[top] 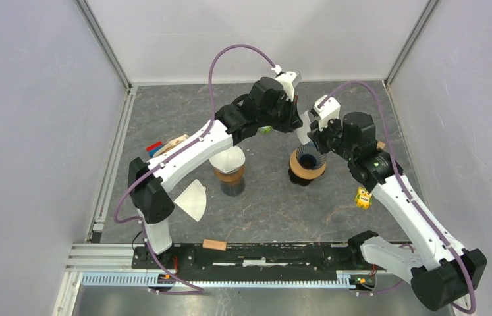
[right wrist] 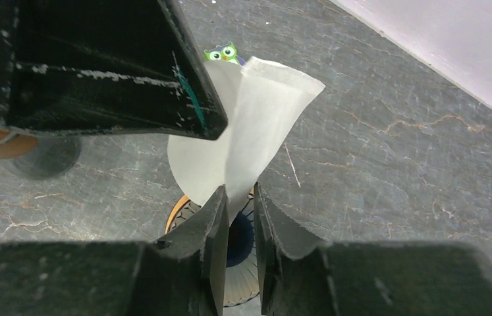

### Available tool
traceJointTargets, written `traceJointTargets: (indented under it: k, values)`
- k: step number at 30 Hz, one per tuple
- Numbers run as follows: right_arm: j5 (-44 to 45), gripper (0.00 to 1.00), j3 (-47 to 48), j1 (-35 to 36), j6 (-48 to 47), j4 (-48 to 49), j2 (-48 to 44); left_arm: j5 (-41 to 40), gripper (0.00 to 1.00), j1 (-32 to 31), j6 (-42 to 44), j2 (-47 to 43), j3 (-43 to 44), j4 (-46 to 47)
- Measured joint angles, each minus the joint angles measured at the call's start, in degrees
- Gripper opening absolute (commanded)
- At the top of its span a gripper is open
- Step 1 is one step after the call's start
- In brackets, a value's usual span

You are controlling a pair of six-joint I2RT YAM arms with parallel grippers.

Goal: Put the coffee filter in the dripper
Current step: Place the coffee filter in the coffee dripper.

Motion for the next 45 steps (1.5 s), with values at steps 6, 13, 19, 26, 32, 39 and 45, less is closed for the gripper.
traceJointTargets:
  k: [6, 13, 19, 26, 32, 39, 45]
  values:
    - [-0.3, 0.31, 0.0, 0.0, 1.0, 0.1, 1.0, 0.0, 0.02, -1.2, -2.1, 0.9, 0.7, 0.0]
    - [0.2, 0.40, 0.0, 0.0, 2.1, 0.3, 1.1, -0.3, 0.02, -2.1, -4.3, 1.0, 0.6, 0.1]
    - [0.7, 0.43, -0.1, 0.0, 2.5, 0.6, 0.7, -1.6, 0.02, -2.1, -7.1, 1.0, 0.4, 0.0]
    - [1.8, 0.44, -1.4, -0.2, 2.6, 1.0, 0.1, -4.4, 0.02, -2.1, -9.2, 1.0, 0.3, 0.0]
    - [2.7, 0.43, -3.2, -0.4, 2.8, 1.2, 0.1, -6.3, 0.02, -2.1, -11.7, 1.0, 0.3, 0.0]
    - [3.2, 0.19, -3.7, -0.4, 3.3, 1.5, 0.1, -6.3, 0.02, -2.1, -13.3, 0.8, -0.8, 0.1]
    - [4.7, 0.01, -3.7, -0.5, 3.1, 1.5, 0.0, -6.8, 0.02, -2.1, -13.2, 0.2, -2.0, 0.3]
